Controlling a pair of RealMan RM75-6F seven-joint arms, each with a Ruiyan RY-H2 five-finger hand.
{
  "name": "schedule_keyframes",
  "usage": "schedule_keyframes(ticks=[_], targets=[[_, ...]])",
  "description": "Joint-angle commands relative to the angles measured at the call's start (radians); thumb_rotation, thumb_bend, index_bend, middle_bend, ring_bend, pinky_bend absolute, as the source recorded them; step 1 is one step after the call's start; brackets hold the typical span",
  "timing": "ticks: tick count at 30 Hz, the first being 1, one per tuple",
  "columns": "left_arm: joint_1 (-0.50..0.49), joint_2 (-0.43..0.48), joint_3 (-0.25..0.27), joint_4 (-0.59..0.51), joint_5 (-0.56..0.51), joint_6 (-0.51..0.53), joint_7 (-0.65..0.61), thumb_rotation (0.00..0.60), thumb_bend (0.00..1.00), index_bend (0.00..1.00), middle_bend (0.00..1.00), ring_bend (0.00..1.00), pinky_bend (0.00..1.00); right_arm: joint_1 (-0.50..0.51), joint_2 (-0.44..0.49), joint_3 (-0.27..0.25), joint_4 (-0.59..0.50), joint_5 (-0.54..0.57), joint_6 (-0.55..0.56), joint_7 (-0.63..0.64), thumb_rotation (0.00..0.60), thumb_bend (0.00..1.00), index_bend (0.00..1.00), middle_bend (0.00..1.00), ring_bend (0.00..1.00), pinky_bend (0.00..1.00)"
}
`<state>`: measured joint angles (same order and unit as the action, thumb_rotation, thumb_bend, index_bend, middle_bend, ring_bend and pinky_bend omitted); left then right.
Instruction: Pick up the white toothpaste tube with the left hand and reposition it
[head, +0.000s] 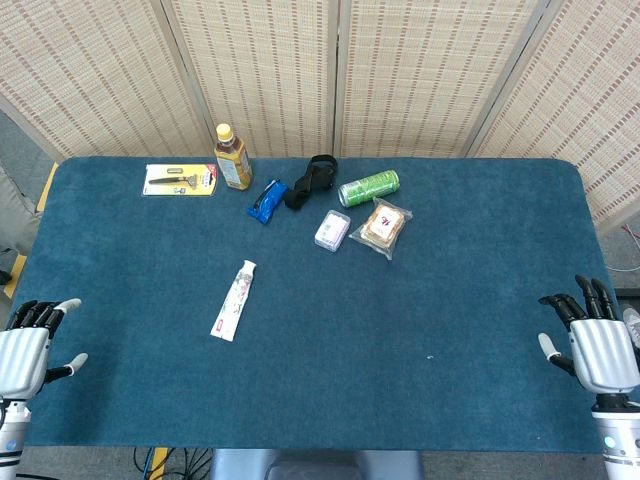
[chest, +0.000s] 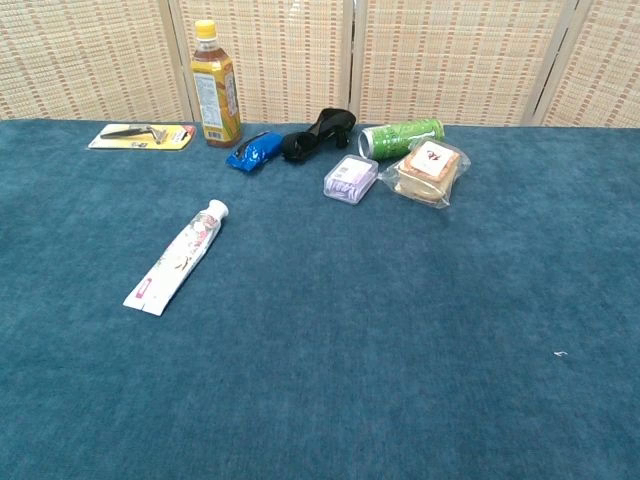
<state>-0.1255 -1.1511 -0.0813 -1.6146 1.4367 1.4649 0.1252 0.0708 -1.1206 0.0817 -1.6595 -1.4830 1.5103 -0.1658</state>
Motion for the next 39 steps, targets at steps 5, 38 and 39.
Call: schedule_keyframes(ticks=[5, 38, 39], targets=[[-0.004, 0.004, 0.004, 0.000, 0.004, -0.009, -0.004, 0.600, 0.11, 0.22, 0.27, 0.19, 0.11, -0.001, -0.004, -0.001, 0.004, 0.001, -0.001, 0.000, 0.600, 0.23, 0.34, 0.36, 0.22, 0.06], [-0.506, -0.057, -0.075, 0.220, -0.012, -0.674, -0.465, 0.050, 0.11, 0.21, 0.24, 0.16, 0.06, 0.045, 0.061, 0.038, -0.085, 0.008, -0.020, -0.084, 0.600, 0.23, 0.34, 0.35, 0.22, 0.06], [-0.520, -0.068, -0.077, 0.232, -0.019, -0.691, -0.463, 0.050, 0.11, 0.21, 0.24, 0.15, 0.06, 0.043, 0.061, 0.037, -0.086, 0.009, -0.018, -0.085, 0.600, 0.23, 0.34, 0.35, 0.22, 0.06]])
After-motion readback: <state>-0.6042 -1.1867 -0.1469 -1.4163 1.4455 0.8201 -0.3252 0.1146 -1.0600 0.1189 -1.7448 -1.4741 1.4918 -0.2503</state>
